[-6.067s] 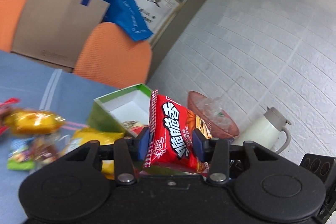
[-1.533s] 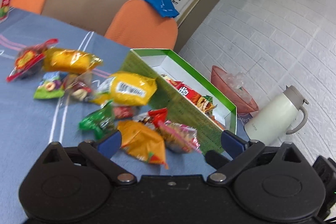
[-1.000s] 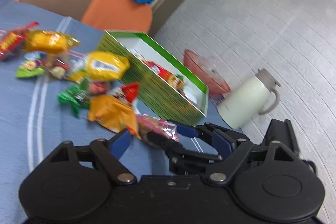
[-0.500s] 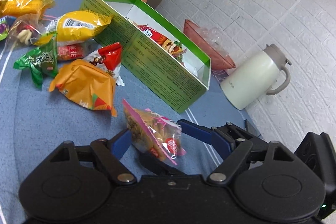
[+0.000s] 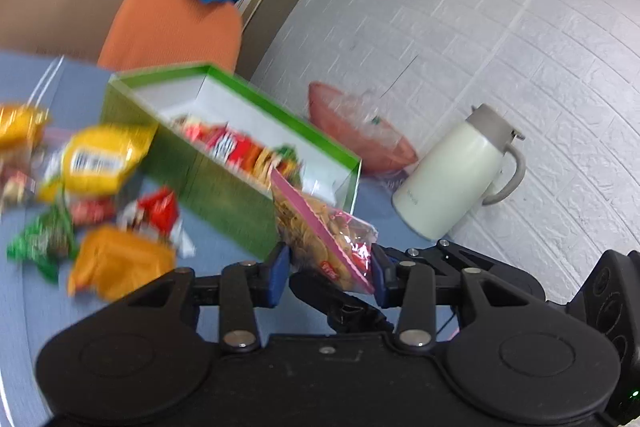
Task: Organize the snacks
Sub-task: 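Lower the pink-and-white bag into the green box and open the left gripper, then grasp the orange triangular snack bag with the left gripper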
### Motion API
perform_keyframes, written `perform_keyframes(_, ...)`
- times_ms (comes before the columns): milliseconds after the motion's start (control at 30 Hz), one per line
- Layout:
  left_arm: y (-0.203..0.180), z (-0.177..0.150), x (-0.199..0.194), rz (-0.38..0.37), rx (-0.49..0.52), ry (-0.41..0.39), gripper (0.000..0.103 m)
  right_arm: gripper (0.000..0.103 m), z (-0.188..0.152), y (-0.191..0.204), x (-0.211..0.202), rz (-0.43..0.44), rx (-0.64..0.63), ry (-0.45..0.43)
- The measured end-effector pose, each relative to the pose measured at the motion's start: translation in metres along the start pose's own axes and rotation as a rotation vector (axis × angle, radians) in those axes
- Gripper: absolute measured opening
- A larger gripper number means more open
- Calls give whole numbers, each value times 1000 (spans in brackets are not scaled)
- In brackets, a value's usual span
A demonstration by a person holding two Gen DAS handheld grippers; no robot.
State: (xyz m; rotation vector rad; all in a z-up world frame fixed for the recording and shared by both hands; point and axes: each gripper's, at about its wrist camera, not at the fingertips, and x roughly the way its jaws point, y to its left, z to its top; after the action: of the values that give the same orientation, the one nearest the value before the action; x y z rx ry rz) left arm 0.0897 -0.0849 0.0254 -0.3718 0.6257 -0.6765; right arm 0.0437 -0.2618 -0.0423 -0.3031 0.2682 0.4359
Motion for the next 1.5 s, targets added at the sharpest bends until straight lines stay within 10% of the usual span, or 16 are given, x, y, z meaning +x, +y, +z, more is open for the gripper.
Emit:
perform_keyframes(300, 16, 66, 39, -11, 26, -64, 46, 70, 37, -40, 49, -60, 19, -94)
perform_keyframes(767, 94, 111, 86, 74, -69, -37, 47, 70, 59, -58, 144, 12, 131, 29)
perform_keyframes(833, 100, 113, 87, 102, -75, -31, 59, 73, 61, -58, 155, 28, 157, 53)
perform_keyframes(867, 102, 112, 86, 128, -82, -36, 94, 79, 61, -57, 158, 42, 166, 60)
perform_keyframes(900, 103, 110, 82, 152, -89, -46, 103, 83, 60, -56, 159, 53, 170, 67)
perform_keyframes(967, 103, 106, 70, 186, -86, -95, 103, 103, 57, -53, 154, 46, 157, 71)
perform_keyframes(1500, 58, 53, -26, 208, -54, -138, 103, 103, 35, -25, 45, 40, 160, -76)
